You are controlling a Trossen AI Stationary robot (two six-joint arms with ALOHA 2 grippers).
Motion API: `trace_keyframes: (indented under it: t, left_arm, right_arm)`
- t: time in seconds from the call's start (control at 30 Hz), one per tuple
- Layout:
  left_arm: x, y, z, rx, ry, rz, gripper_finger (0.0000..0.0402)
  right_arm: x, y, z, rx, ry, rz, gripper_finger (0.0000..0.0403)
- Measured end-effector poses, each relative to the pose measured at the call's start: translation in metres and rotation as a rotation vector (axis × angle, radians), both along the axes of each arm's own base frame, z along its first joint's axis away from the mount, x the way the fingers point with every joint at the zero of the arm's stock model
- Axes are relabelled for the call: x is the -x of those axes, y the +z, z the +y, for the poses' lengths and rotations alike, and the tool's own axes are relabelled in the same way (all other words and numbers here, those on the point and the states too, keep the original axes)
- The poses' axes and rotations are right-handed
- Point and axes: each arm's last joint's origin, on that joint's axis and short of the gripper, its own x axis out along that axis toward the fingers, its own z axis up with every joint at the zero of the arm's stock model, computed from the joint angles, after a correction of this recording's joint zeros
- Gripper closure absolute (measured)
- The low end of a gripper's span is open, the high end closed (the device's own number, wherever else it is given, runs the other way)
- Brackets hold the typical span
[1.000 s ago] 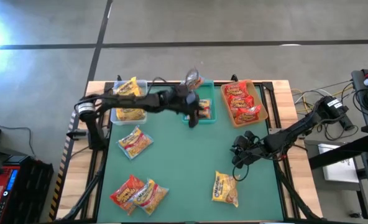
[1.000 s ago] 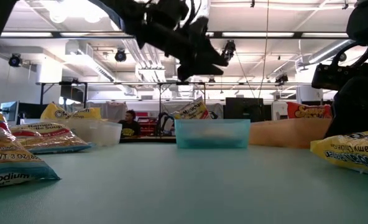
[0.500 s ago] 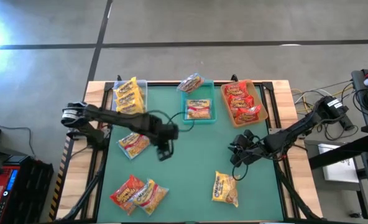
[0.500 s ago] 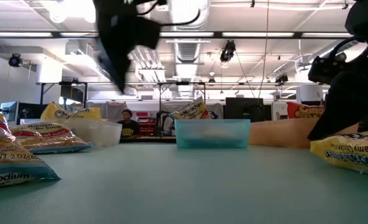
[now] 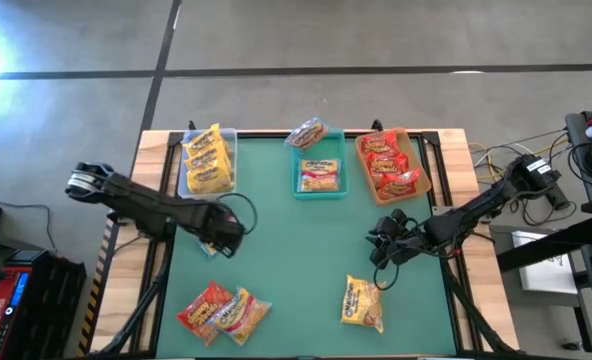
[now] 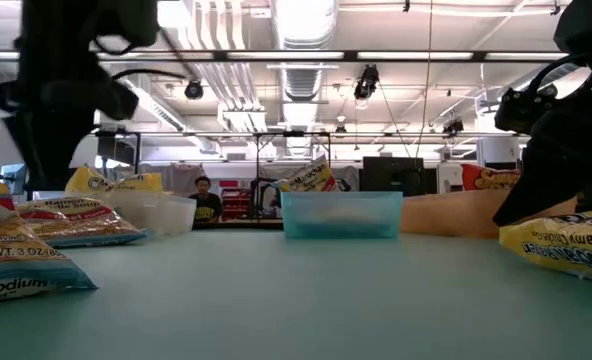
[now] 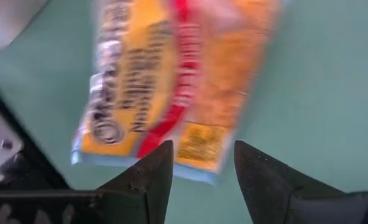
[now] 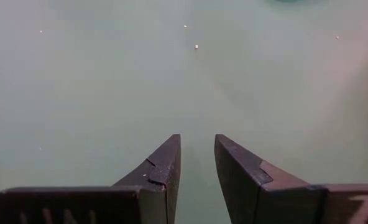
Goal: Sort Maruchan noodles
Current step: Put the blue noodle pack into the green bin
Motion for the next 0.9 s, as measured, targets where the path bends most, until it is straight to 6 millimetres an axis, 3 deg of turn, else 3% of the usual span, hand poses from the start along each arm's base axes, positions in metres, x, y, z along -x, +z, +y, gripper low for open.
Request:
trace_keyframes:
  t: [0.2, 0.37, 0.63, 0.9]
  left_arm:
    - [0.025, -0.019, 0.009, -0.103, 0.174, -0.034, 0.0249]
    - [0.032, -0.033, 0.011, -0.117, 0.211, -0.034, 0.0249]
    - [0.012, -0.041, 0.007, -0.072, 0.073, -0.237, 0.0249]
    - [-0.018, -0.024, 0.0, -0.074, -0.186, -0.484, 0.0249]
  right_arm:
    - [0.0, 0.0, 0.0, -0.002, 0.0, 0.0, 0.0314]
    - [0.0, 0.0, 0.0, -0.012, -0.008, -0.002, 0.0314]
    - [0.0, 0.0, 0.0, -0.013, -0.009, -0.003, 0.0314]
    - [0.0, 0.0, 0.0, -0.014, -0.01, -0.003, 0.0314]
